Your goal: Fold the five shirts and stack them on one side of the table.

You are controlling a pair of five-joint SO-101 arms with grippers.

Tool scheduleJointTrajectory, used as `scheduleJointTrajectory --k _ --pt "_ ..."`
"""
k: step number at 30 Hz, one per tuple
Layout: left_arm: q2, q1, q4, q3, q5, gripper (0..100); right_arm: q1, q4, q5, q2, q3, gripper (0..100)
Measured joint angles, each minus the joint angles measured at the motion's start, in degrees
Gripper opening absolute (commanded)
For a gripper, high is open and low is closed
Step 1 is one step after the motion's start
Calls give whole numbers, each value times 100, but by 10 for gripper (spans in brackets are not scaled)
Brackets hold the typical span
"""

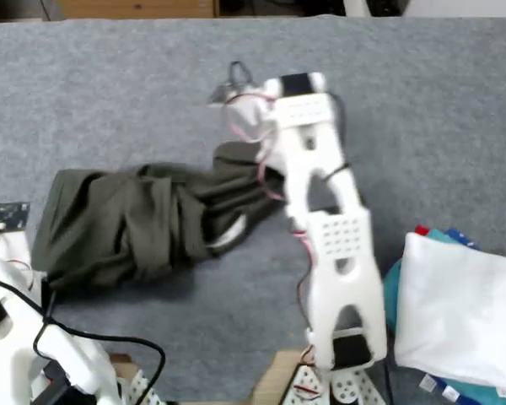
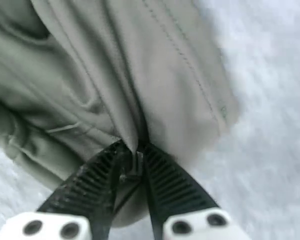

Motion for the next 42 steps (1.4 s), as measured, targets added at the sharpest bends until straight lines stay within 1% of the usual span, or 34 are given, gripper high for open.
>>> scheduleJointTrajectory --k 3,7,9,10,12,14,15,17,20,23,26,29,31,34,37,39,42 --pt "0 185 281 -18 -273 19 554 0 413 -290 325 5" --pt "0 422 413 -9 -484 19 1248 9 914 -580 554 9" --pt "0 580 422 62 -527 19 1503 9 1090 -686 554 34" --pt "0 659 413 97 -527 19 1591 9 1125 -721 554 70" --pt "0 818 404 202 -527 19 1723 9 1160 -818 554 174" --pt "0 1002 404 325 -527 19 1758 9 1160 -949 554 275" --pt "0 1090 334 431 -527 19 1767 9 1160 -1046 554 310" --pt "0 1213 88 651 -510 19 1767 9 1160 -1284 589 320" --pt "-35 1222 -97 703 -299 19 1749 9 1222 -1741 695 276" --pt "-35 1222 -123 712 -229 19 1556 18 1424 -2356 1081 196" --pt "-35 1240 -132 738 -211 19 1222 18 1749 -3253 1908 136" --pt "-35 1240 -132 738 -211 19 747 18 2189 -4387 3077 128" --pt "-35 1240 -132 738 -211 19 369 -62 2400 -5222 3991 140" --pt "-35 1240 -132 738 -211 19 -229 -633 2505 -6426 5389 178" --pt "-35 1240 -132 738 -211 19 -791 -1442 2514 -7393 6857 195" --pt "-35 1240 -132 738 -211 19 -1020 -2066 2514 -7771 7789 194" --pt "-35 1240 -132 738 -211 19 -1169 -3095 2514 -8026 8958 195"
